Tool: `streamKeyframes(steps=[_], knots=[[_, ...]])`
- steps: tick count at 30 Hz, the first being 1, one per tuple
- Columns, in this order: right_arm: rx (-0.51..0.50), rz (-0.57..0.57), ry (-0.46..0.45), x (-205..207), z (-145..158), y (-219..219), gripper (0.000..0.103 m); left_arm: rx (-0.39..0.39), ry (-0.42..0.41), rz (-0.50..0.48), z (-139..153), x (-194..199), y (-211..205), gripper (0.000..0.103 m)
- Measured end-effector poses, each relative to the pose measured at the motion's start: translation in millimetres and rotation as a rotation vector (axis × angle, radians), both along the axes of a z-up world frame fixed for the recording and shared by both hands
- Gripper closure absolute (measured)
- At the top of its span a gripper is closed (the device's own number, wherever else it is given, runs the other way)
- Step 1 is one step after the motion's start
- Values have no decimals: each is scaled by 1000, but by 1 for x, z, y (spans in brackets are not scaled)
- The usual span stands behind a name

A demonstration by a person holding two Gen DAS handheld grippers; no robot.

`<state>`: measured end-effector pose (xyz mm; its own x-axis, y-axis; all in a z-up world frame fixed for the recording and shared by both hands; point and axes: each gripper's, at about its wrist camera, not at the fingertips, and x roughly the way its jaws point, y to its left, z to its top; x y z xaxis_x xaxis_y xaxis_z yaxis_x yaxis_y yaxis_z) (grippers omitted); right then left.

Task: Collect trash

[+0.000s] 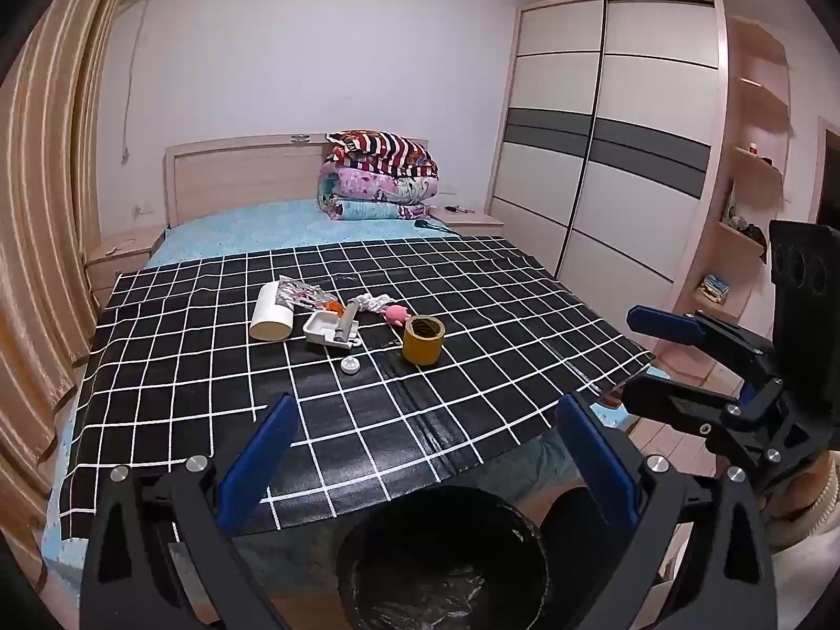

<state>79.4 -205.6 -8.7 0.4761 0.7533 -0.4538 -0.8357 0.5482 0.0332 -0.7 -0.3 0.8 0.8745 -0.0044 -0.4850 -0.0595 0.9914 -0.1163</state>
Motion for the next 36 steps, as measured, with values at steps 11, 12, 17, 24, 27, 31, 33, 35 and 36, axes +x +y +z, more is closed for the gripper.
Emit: streamKeyframes(steps=[11, 12, 17, 24, 27, 31, 33, 35, 36], knots=[[4, 1, 8, 0, 0, 0, 4, -1, 1, -6, 5, -3, 2, 8], [5, 1, 8, 0, 0, 0, 4, -1, 2, -6, 6, -3, 2, 8], [3, 1, 8, 0, 0, 0, 4, 2, -1, -2, 1, 0, 0, 8], [3, 1, 7, -2, 2, 0, 4, 0, -6, 3, 1, 0, 2, 8], [3, 1, 7, 0, 1, 1, 4, 1, -12, 3, 2, -2, 1, 8], [3, 3, 8, -1, 0, 0, 4, 2, -12, 2, 3, -2, 0, 8], [4, 6, 14, 1, 1, 0, 4, 4, -12, 2, 3, -2, 0, 8], [5, 7, 20, 1, 1, -1, 4, 4, -12, 3, 3, -2, 0, 8], [4, 6, 20, 1, 1, -1, 4, 2, -12, 1, 3, -2, 0, 8]])
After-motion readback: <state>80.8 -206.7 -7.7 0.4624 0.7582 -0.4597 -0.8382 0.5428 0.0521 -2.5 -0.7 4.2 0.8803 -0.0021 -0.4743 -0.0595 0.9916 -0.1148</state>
